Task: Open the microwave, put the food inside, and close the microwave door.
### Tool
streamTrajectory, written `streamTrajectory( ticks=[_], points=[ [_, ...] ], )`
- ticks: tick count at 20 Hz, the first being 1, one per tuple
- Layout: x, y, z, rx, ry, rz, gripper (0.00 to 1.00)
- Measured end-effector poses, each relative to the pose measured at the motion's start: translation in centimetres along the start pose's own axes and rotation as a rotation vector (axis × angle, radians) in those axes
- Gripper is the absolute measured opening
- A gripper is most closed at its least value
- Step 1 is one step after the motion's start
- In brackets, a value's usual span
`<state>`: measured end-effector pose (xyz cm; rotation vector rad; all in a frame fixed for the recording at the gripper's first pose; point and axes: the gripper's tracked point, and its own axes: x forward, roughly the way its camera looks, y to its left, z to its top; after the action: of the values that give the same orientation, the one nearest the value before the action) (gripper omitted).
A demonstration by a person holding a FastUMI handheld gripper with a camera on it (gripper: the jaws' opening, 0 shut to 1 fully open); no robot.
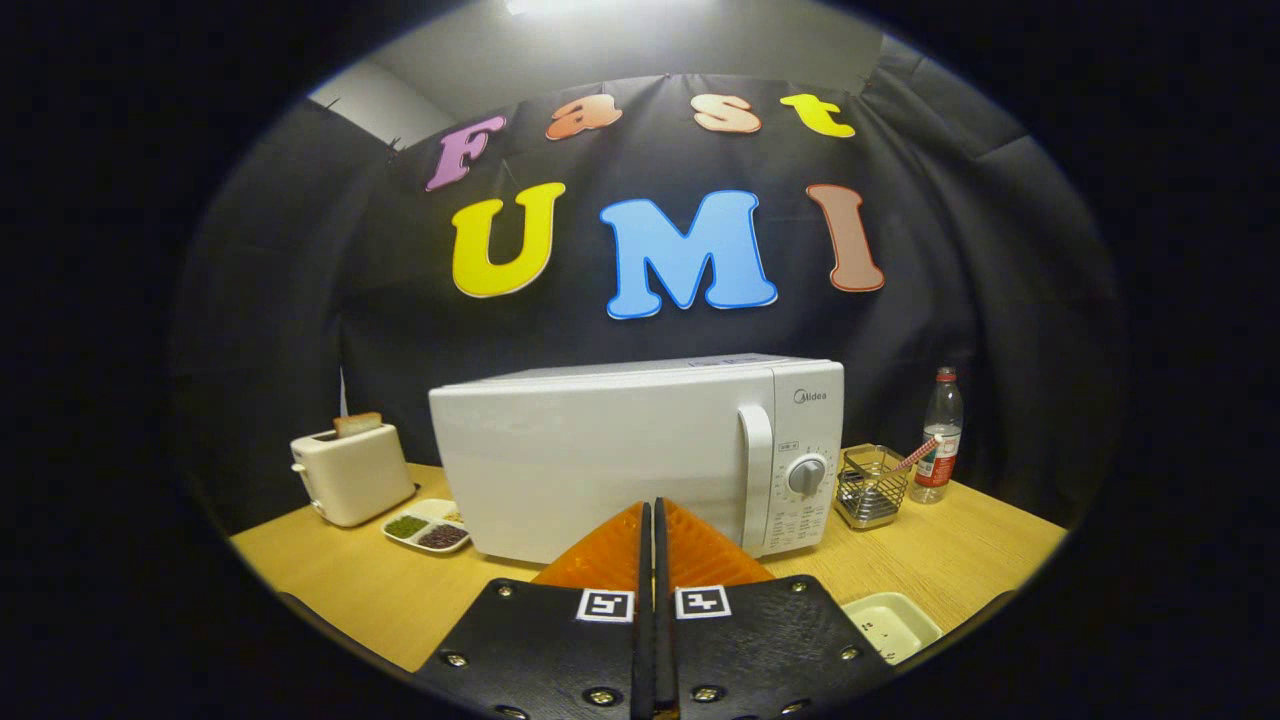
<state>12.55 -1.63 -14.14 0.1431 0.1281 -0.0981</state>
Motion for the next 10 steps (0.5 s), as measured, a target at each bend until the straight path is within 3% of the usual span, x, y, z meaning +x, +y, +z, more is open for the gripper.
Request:
streamTrajectory(
  ticks=[5, 10],
  points=[
    [-6.9, 1.2, 4.9, -0.019, -0.058, 0.066, 0.01],
    [-10.9, 0.3, 8.7, 0.011, -0.075, 0.097, 0.01]
  ],
)
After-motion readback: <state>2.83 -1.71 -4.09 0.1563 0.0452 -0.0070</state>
